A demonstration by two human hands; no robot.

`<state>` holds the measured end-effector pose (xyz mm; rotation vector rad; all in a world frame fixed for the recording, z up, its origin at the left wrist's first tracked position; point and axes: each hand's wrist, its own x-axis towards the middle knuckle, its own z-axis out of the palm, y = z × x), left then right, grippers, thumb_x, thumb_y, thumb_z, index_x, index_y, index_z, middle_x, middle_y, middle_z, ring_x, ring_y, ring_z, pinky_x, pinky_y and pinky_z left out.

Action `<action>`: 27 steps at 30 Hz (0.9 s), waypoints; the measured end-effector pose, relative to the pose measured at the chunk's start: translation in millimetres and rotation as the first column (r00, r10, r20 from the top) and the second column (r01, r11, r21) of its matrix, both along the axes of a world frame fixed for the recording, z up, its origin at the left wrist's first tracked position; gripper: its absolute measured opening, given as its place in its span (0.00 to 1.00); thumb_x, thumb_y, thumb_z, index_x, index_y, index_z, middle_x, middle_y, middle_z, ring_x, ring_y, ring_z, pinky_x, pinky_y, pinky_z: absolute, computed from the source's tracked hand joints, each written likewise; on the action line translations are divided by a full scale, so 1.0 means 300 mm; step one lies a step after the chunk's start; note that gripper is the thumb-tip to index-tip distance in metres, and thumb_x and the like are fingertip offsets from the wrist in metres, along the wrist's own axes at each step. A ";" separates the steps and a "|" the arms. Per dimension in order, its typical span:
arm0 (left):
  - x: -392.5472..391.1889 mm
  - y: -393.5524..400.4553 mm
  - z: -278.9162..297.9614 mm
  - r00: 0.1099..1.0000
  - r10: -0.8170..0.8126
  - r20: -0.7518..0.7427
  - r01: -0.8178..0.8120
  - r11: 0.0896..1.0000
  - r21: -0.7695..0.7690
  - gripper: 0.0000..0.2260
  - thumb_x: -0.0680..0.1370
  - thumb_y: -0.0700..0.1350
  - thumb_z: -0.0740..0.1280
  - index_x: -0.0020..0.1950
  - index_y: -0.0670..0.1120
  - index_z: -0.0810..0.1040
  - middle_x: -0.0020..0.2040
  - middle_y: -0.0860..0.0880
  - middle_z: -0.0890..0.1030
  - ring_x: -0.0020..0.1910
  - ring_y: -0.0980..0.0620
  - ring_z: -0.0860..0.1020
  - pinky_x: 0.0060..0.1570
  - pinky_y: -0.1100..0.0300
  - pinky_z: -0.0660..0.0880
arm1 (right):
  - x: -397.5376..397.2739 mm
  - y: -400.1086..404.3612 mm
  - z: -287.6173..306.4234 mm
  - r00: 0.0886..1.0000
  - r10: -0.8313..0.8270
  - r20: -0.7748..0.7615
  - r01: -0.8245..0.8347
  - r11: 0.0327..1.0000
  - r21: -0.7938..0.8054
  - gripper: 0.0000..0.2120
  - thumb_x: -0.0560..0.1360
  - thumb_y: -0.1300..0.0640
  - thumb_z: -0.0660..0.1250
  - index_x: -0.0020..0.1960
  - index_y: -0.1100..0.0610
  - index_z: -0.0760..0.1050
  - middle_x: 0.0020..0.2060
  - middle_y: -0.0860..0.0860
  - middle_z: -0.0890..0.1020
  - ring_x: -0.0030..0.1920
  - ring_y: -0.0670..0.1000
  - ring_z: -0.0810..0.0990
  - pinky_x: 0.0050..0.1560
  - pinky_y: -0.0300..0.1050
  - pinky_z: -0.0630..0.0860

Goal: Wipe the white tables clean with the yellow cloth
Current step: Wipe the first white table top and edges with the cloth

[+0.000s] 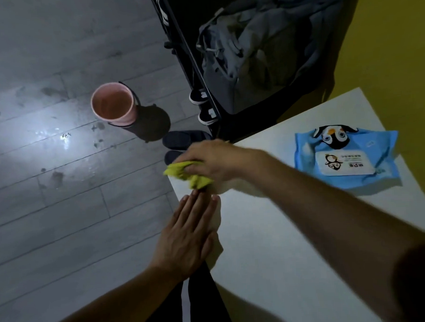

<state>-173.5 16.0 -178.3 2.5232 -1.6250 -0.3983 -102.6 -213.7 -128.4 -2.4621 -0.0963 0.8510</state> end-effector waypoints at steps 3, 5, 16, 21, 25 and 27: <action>0.002 0.007 -0.007 0.998 -0.003 0.055 0.002 1.000 0.011 0.30 0.86 0.58 0.52 0.85 0.45 0.52 0.81 0.42 0.59 0.82 0.46 0.49 0.81 0.51 0.42 | 0.040 0.117 -0.016 0.993 0.121 0.003 -0.121 0.992 0.028 0.20 0.83 0.46 0.58 0.75 0.42 0.67 0.70 0.50 0.73 0.70 0.55 0.70 0.68 0.56 0.65; 0.003 0.009 -0.011 0.998 -0.015 0.054 0.014 1.000 0.009 0.30 0.86 0.59 0.50 0.85 0.45 0.53 0.81 0.42 0.59 0.82 0.45 0.50 0.81 0.49 0.44 | 0.034 0.088 -0.014 0.994 0.108 0.013 -0.108 0.991 0.076 0.20 0.83 0.47 0.59 0.75 0.41 0.67 0.69 0.49 0.73 0.69 0.54 0.71 0.68 0.55 0.66; -0.001 -0.042 0.028 0.996 0.017 0.085 -0.011 0.997 -0.072 0.34 0.80 0.60 0.57 0.80 0.40 0.64 0.79 0.35 0.66 0.79 0.38 0.59 0.78 0.45 0.51 | -0.072 -0.446 0.094 0.979 -0.124 -0.160 0.120 0.992 -0.033 0.19 0.81 0.49 0.65 0.70 0.37 0.73 0.60 0.42 0.79 0.56 0.47 0.79 0.55 0.40 0.75; 0.025 -0.200 0.050 0.994 0.067 0.081 -0.061 0.996 -0.064 0.28 0.77 0.55 0.58 0.71 0.40 0.77 0.67 0.36 0.79 0.66 0.38 0.70 0.68 0.43 0.72 | -0.050 -0.283 0.058 0.982 -0.138 -0.131 0.150 0.985 0.087 0.19 0.80 0.52 0.68 0.70 0.42 0.75 0.63 0.44 0.80 0.60 0.47 0.79 0.62 0.43 0.75; 0.031 -0.353 0.079 0.993 -0.096 0.073 0.109 0.972 -0.207 0.23 0.78 0.51 0.61 0.68 0.41 0.76 0.59 0.39 0.83 0.54 0.38 0.83 0.55 0.46 0.82 | -0.009 -0.236 0.036 0.993 -0.036 -0.110 0.049 0.993 0.111 0.20 0.81 0.53 0.66 0.72 0.45 0.73 0.68 0.46 0.76 0.65 0.47 0.75 0.63 0.40 0.70; -0.001 -0.414 0.091 0.972 -0.221 0.080 0.234 0.937 -0.260 0.29 0.74 0.51 0.71 0.72 0.42 0.69 0.64 0.40 0.83 0.59 0.40 0.84 0.60 0.48 0.80 | -0.010 -0.269 0.039 0.990 -0.051 -0.128 0.069 0.988 0.141 0.20 0.81 0.53 0.66 0.72 0.45 0.73 0.67 0.46 0.77 0.63 0.47 0.75 0.62 0.39 0.70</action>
